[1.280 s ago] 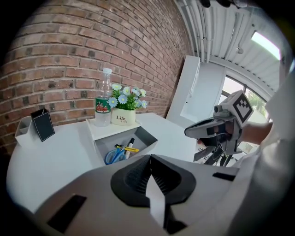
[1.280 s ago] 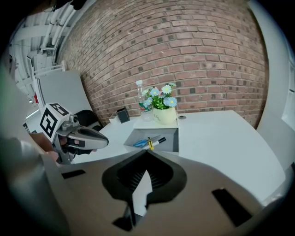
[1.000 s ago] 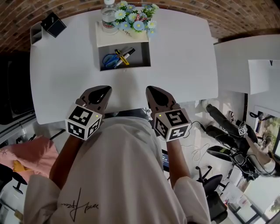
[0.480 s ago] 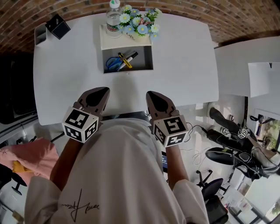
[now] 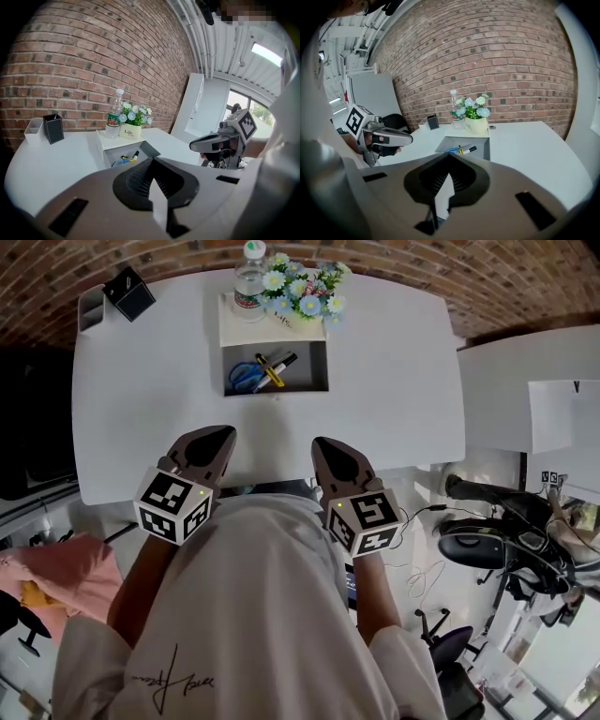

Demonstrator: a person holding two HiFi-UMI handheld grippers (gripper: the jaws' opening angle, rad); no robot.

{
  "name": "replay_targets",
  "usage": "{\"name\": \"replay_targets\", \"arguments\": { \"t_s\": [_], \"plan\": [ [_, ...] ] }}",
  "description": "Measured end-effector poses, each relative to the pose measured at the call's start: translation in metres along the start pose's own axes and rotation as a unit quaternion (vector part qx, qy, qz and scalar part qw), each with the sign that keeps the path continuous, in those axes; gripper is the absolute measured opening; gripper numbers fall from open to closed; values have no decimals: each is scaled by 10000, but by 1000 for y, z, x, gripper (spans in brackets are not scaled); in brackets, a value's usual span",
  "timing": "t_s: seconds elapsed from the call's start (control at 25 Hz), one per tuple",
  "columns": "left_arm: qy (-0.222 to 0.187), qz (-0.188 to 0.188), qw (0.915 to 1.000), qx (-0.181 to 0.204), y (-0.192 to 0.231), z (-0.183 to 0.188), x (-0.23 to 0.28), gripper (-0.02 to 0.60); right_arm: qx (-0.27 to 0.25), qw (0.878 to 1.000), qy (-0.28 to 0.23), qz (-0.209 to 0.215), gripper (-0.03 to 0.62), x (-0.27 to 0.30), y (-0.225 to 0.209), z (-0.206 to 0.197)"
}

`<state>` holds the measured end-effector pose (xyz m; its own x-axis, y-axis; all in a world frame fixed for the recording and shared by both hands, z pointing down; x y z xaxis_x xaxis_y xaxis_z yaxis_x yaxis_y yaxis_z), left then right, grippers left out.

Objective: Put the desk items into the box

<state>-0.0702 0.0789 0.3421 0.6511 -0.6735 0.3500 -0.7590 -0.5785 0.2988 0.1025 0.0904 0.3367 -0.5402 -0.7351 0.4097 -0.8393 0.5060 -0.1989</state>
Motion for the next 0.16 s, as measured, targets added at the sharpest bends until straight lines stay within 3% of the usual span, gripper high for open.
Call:
{"name": "replay_targets", "arguments": {
  "t_s": [0.16],
  "plan": [
    [-36, -47, 10000, 16, -4, 3, 1, 5, -17, 10000, -26, -26, 25, -4, -1, 3]
  ]
}}
Point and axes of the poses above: the fingertips, and each gripper's own axes: x forward along the fingers, y to its left, z out of its top, the point moved 3 cm from there along -x, backward along the fingers, and after that the axes turned 9 degrees about -y, right-handed, at the moved point
